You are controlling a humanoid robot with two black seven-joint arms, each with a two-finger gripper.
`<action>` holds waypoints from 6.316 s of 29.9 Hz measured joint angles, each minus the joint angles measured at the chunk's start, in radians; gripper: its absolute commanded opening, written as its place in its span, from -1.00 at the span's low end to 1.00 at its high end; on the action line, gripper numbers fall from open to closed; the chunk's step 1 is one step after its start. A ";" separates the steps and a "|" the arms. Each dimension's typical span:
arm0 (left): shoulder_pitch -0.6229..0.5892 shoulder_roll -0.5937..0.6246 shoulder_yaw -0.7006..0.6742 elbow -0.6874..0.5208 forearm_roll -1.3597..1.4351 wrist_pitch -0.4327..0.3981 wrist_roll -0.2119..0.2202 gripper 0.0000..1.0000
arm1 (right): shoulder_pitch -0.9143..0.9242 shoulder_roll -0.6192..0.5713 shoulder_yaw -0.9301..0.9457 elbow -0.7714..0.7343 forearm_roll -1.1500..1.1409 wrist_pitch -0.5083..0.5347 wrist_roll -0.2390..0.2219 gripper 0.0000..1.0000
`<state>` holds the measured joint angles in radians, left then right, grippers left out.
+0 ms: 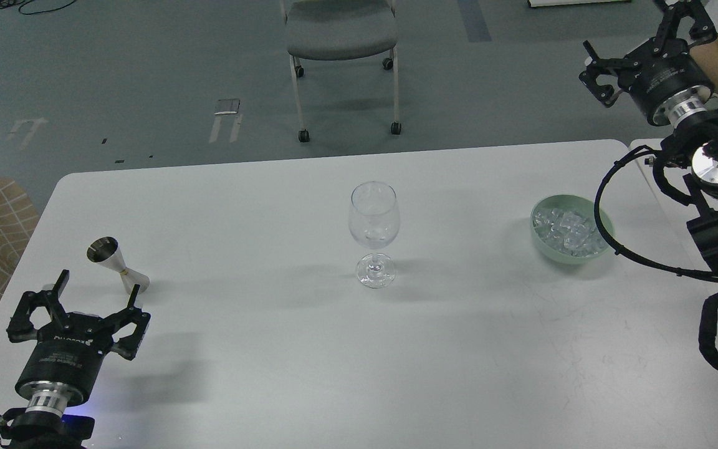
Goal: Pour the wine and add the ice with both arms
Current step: 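Open the left gripper and position it around the metal jigger, then close the left gripper on the jigger and lift it, then carry the jigger with the left gripper toward the wine glass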
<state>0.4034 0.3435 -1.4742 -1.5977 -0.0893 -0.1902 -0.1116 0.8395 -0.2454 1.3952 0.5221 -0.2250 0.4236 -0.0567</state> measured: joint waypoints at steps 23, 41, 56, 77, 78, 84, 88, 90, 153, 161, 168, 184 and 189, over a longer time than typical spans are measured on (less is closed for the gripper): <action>-0.207 -0.081 -0.019 0.246 -0.023 0.011 0.011 0.70 | 0.004 -0.004 -0.001 -0.005 -0.002 -0.002 0.000 1.00; -0.327 -0.110 -0.016 0.414 -0.024 -0.008 0.044 0.70 | -0.001 -0.033 -0.003 -0.005 -0.004 -0.020 0.000 1.00; -0.375 -0.135 -0.018 0.516 -0.037 -0.040 0.048 0.43 | 0.005 -0.045 -0.004 -0.003 -0.004 -0.019 0.000 1.00; -0.439 -0.139 -0.018 0.594 -0.050 -0.082 0.048 0.26 | 0.006 -0.045 -0.005 -0.006 -0.004 -0.020 0.000 1.00; -0.443 -0.140 -0.018 0.602 -0.050 -0.085 0.048 0.26 | 0.006 -0.045 -0.005 -0.007 -0.004 -0.020 0.000 1.00; -0.457 -0.142 -0.019 0.628 -0.051 -0.092 0.048 0.16 | 0.013 -0.045 -0.005 -0.008 -0.005 -0.020 0.000 1.00; -0.466 -0.142 -0.020 0.653 -0.051 -0.105 0.047 0.06 | 0.015 -0.045 -0.005 -0.008 -0.005 -0.020 0.000 1.00; -0.468 -0.142 -0.020 0.662 -0.050 -0.114 0.047 0.04 | 0.014 -0.045 -0.006 -0.009 -0.005 -0.020 0.000 1.00; -0.469 -0.133 -0.020 0.542 -0.086 -0.148 0.007 -0.61 | 0.010 -0.054 -0.008 -0.010 -0.007 -0.020 0.000 1.00; -0.466 -0.128 -0.016 0.514 -0.081 -0.160 -0.082 -0.79 | 0.012 -0.054 -0.009 -0.010 -0.007 -0.020 0.000 1.00; -0.465 -0.111 -0.015 0.474 -0.081 -0.151 -0.092 -1.00 | 0.009 -0.055 -0.008 -0.010 -0.007 -0.020 0.000 1.00; -0.491 -0.039 0.066 0.328 -0.076 -0.071 -0.048 -1.00 | 0.016 -0.054 -0.010 -0.014 -0.007 -0.022 0.000 1.00; -0.500 -0.023 0.076 0.298 -0.078 -0.035 0.012 -1.00 | 0.006 -0.054 -0.010 -0.014 -0.007 -0.022 0.001 1.00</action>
<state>-0.0961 0.3205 -1.3978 -1.2994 -0.1675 -0.2251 -0.0995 0.8453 -0.2995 1.3852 0.5081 -0.2316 0.4021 -0.0559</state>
